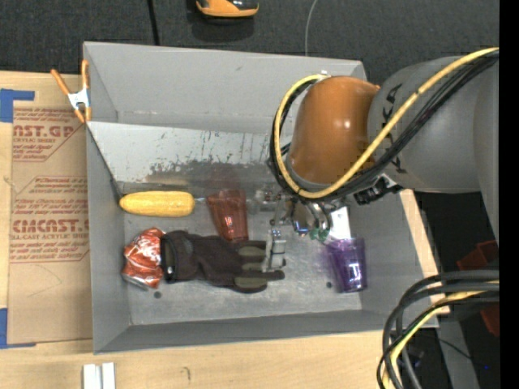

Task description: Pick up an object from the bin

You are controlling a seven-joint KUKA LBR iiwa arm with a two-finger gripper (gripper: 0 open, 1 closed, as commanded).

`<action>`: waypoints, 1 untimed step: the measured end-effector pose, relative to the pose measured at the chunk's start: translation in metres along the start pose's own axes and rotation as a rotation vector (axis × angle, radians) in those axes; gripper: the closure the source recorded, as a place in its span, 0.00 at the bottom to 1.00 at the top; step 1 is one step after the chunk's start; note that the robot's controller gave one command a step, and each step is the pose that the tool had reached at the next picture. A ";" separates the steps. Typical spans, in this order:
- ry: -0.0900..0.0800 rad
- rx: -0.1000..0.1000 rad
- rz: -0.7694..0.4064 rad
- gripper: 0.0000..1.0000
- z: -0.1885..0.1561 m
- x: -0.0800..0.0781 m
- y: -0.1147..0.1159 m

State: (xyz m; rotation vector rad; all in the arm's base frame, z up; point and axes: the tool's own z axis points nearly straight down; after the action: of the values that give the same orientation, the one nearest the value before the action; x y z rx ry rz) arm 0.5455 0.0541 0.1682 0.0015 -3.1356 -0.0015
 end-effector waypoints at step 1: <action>-0.007 0.000 0.001 0.00 -0.005 -0.001 0.000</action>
Offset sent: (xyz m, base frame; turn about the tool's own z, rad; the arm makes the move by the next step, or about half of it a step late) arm 0.0151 0.0183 -0.0932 -0.0431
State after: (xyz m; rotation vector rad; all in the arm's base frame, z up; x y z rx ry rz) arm 0.5468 0.0538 0.1729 0.0005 -3.1426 -0.0021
